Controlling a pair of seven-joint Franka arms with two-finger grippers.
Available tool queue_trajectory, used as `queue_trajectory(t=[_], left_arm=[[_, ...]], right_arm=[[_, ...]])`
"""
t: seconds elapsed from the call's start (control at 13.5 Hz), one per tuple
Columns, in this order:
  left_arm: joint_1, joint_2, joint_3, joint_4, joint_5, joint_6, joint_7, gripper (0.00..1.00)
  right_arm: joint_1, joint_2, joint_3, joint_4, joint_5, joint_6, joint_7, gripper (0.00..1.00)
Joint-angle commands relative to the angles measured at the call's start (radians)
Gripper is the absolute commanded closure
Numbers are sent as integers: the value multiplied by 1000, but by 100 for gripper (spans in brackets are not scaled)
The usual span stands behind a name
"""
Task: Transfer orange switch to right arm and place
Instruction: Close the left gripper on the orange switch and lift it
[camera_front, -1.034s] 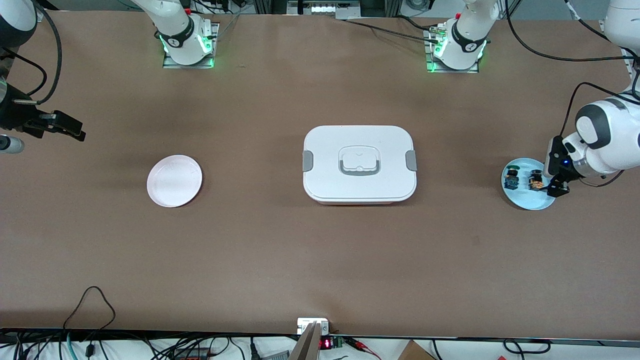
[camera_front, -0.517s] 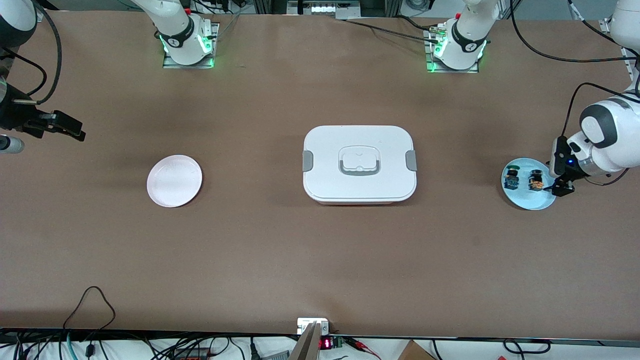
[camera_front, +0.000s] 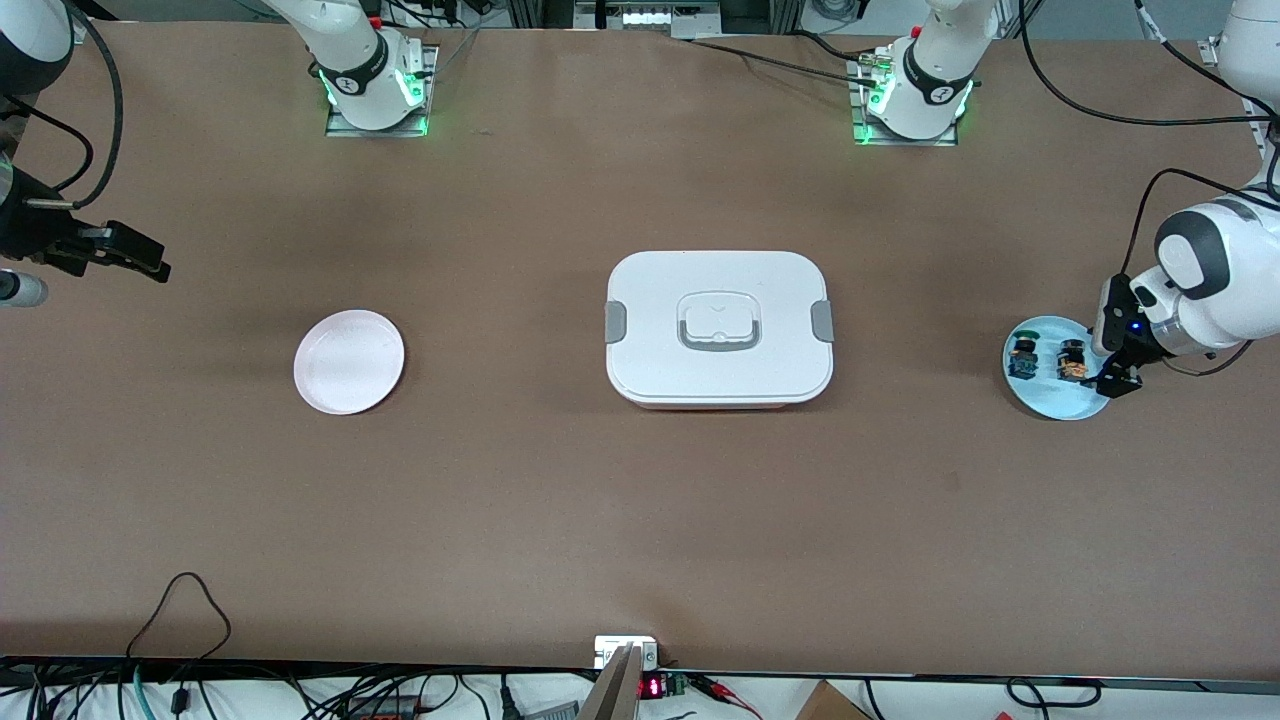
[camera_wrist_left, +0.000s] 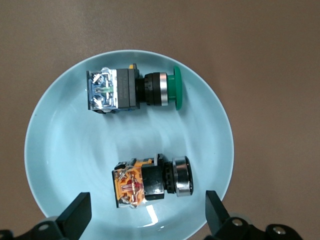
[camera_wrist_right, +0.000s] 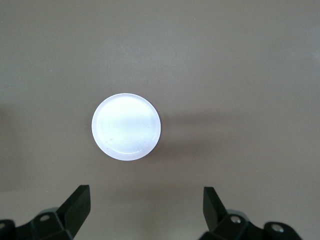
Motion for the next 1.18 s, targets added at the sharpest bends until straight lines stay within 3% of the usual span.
queue_trajectory(t=[0.0, 0.66, 0.81, 0.96, 1.11], left_arm=[[17, 11, -12, 9, -17, -1, 30, 0], [17, 64, -12, 15, -21, 48, 33, 3], [19, 77, -12, 13, -21, 73, 36, 22], [19, 75, -12, 15, -22, 74, 30, 54], [19, 69, -12, 19, -22, 67, 17, 75]], right_arm=[[-2, 5, -2, 19, 4, -5, -7, 0], [-1, 2, -2, 20, 4, -10, -7, 0], [-1, 1, -2, 22, 2, -13, -7, 0], [-1, 1, -2, 25, 4, -15, -7, 0], [-1, -1, -2, 25, 2, -15, -7, 0]])
